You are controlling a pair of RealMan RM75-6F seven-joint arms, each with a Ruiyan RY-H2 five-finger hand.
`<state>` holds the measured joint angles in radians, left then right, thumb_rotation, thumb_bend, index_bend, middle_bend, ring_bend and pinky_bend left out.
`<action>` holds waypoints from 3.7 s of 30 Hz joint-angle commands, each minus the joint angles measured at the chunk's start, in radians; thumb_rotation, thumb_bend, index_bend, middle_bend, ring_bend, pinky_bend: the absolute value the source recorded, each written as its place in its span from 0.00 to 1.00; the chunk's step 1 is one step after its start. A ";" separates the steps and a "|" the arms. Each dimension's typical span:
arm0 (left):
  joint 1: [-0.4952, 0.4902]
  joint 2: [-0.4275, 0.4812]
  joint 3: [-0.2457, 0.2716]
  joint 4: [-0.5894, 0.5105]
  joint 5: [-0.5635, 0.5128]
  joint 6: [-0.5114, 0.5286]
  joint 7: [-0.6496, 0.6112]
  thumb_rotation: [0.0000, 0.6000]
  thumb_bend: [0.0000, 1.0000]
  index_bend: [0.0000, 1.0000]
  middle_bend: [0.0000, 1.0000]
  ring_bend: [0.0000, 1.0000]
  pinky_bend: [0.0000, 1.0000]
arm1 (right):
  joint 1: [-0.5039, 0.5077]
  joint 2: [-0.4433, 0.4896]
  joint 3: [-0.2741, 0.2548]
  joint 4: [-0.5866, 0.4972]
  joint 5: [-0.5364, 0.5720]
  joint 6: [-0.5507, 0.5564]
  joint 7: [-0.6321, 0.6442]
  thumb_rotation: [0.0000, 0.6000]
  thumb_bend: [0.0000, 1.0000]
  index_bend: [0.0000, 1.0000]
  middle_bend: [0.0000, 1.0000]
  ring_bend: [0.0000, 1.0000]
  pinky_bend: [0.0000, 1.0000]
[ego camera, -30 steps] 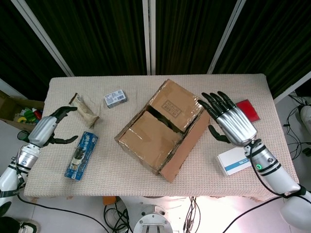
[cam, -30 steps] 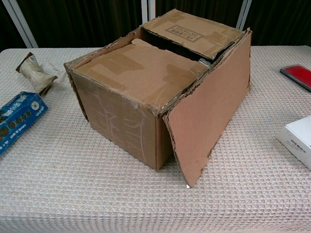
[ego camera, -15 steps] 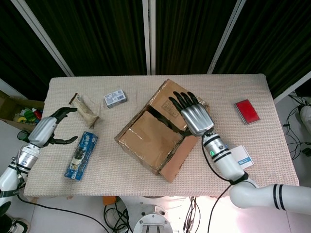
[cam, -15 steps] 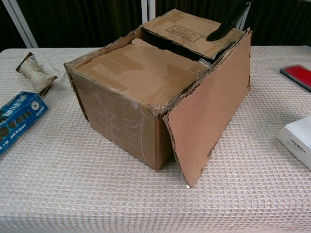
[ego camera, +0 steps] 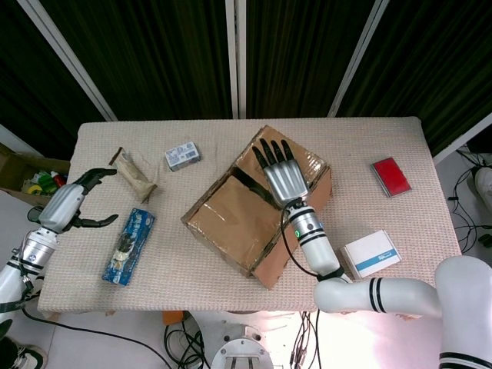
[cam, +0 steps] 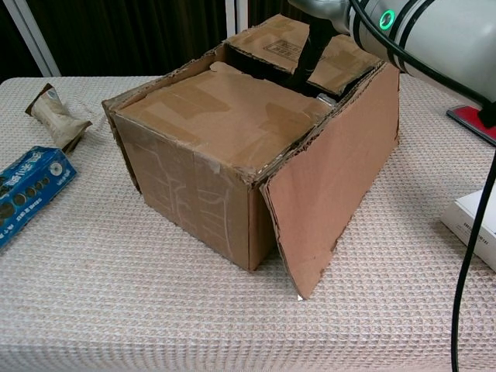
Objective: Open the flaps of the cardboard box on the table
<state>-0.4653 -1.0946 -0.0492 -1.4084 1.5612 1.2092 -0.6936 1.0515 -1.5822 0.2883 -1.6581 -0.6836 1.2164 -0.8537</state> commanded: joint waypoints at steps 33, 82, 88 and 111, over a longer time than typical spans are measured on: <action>-0.002 0.006 0.007 0.016 -0.016 -0.024 0.016 0.86 0.22 0.13 0.16 0.11 0.25 | 0.008 0.227 0.128 -0.011 0.113 0.109 -0.181 1.00 0.36 0.00 0.00 0.00 0.00; -0.549 -0.328 -0.252 -0.232 -0.284 -0.448 0.935 0.00 0.12 0.13 0.20 0.11 0.23 | -0.543 0.754 0.078 -0.304 -0.577 0.147 0.780 1.00 0.52 0.00 0.00 0.00 0.00; -0.627 -0.440 -0.259 -0.103 -0.417 -0.451 1.084 0.00 0.07 0.14 0.20 0.11 0.23 | -0.614 0.763 0.029 -0.308 -0.686 0.201 0.863 1.00 0.50 0.00 0.00 0.00 0.00; -0.708 -0.407 -0.180 -0.098 -0.548 -0.488 1.185 0.00 0.06 0.39 0.49 0.11 0.23 | -0.657 0.688 0.010 -0.171 -0.787 0.264 0.950 1.00 0.58 0.00 0.00 0.00 0.00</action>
<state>-1.1736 -1.5073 -0.2323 -1.5007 1.0159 0.7182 0.4928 0.3947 -0.8939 0.2978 -1.8294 -1.4705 1.4804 0.0967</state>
